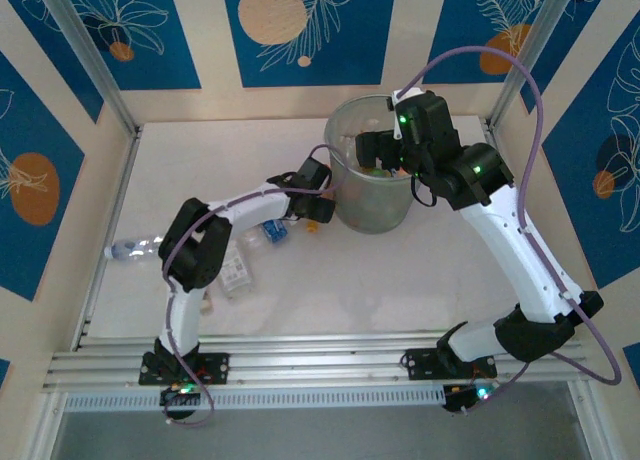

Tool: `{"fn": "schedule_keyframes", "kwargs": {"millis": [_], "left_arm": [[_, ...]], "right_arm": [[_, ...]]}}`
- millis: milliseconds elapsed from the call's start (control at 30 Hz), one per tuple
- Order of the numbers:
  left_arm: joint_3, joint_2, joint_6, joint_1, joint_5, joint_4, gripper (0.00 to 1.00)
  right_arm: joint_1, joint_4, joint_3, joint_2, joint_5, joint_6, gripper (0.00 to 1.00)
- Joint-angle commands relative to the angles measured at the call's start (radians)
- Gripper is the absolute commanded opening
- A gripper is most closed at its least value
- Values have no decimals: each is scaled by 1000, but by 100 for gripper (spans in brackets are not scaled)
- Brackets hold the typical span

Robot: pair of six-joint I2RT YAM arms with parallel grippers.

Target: Put the plastic bottles in the bin

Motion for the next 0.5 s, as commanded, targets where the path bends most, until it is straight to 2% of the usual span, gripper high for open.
{"fn": "schedule_keyframes", "kwargs": {"millis": [0,267,467], "left_arm": [[12,29,3,9,-4,-37,74],[15,59,-14,20,-9,-22,72],[4,57,-25,24,-12,-15,60]], "right_arm": [[1,41,-17,-36,17,10,99],[3,53,-25,-36,12,6,99],[3,57,-30,-39,18,5,99]]}}
